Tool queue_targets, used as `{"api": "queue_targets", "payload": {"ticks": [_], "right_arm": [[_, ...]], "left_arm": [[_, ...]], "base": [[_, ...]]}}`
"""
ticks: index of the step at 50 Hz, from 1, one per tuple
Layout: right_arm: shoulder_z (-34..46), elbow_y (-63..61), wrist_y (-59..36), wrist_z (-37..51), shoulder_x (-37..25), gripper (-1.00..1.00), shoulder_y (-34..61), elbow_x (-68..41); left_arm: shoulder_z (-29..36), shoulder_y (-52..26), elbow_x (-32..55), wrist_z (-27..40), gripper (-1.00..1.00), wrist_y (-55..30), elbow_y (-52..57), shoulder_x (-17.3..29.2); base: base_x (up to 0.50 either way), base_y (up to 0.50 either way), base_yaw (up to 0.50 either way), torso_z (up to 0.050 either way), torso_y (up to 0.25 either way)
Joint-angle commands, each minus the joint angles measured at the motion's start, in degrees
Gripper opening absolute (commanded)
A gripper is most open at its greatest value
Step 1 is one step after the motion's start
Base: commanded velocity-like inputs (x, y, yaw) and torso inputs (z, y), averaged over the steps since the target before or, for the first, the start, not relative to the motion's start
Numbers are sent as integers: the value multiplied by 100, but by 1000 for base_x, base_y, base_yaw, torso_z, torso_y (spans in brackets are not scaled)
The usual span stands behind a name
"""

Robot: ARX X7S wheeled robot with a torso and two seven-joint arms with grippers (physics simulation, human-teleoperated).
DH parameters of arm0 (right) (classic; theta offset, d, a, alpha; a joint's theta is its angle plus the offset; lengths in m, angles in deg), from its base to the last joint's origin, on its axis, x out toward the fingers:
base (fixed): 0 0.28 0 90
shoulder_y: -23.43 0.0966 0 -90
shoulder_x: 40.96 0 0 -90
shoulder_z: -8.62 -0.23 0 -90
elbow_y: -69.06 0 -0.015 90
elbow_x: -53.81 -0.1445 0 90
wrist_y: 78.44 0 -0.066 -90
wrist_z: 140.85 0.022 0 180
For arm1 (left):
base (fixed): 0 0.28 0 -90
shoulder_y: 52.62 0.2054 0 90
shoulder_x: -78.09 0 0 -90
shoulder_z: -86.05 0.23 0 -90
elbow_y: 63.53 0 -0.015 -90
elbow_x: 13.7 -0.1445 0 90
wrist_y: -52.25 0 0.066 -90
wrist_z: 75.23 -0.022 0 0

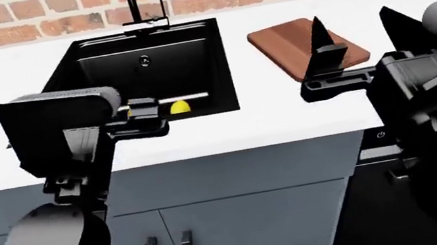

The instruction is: Pick the vegetables from the sink and place them on the cutting board.

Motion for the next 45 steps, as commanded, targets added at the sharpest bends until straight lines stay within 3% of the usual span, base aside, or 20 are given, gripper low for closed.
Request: {"api": "queue_targets", "payload": {"ticks": [1,8,24,30,45], "right_arm": [[-201,984,-1440,143,26,100,2028,-447],[273,1621,-1150,92,-98,100,2009,-343],[652,2159,-1085,141,-153,100,2253,-337],[1075,3067,-636,7,-356,100,2513,-107],[1287,4050,-68,-184,-481,100,2928,58]], "left_arm": [[-39,-1779,232,71,100,-1476,-1046,-82],[123,-2118,142,99,100,-1375,-1771,8],[259,-2531,69,210,100,-1410,-2052,181],[361,-2902,15,216,100,-1303,-2525,202],[617,-3414,-140,293,100,-960,-3358,222]], "base": [[270,465,0,0,0],[269,467,0,0,0],[269,465,0,0,0],[331,433,0,0,0],[472,190,0,0,0]]}}
